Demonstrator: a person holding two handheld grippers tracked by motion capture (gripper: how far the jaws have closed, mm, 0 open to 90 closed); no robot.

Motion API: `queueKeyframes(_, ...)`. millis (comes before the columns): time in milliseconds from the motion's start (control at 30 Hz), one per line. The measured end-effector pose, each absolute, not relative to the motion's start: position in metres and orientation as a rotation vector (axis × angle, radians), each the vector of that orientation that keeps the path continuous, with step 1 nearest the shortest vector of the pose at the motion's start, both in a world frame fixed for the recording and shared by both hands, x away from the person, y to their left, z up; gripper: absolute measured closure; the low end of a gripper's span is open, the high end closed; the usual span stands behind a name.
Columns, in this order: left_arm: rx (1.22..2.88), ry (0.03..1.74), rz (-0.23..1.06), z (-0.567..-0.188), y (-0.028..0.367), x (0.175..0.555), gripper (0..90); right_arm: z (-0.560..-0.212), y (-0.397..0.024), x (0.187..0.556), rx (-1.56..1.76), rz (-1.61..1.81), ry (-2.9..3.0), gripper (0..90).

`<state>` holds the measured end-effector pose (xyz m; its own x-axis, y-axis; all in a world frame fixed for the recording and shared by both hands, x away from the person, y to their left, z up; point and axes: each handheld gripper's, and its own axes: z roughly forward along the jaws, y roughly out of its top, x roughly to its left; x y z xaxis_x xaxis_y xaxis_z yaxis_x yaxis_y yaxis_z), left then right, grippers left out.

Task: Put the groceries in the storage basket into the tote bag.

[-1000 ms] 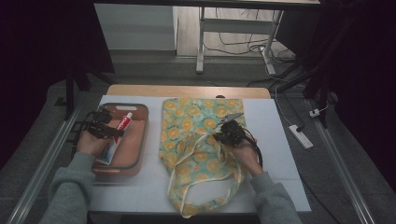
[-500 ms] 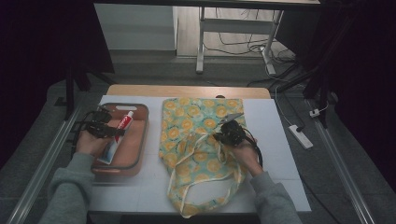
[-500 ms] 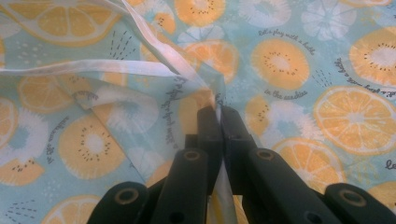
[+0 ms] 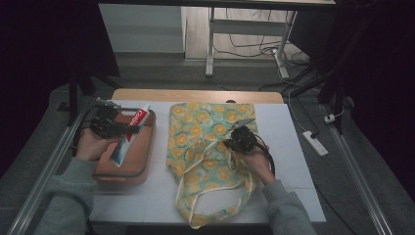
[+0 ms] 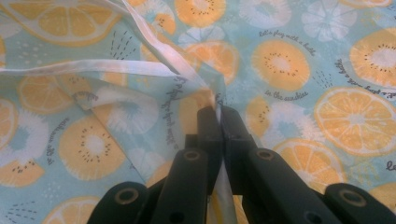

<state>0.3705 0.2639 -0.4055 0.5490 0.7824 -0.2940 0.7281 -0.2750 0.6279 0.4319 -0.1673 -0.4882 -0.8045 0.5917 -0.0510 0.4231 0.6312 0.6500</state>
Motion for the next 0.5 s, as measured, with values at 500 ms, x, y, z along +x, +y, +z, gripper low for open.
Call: queueKeyframes(500,2.107,0.919,0.033,-0.377,0.196,0.339,75.5,-0.479,-0.166,0.430,0.824,0.998,2.554,88.8)
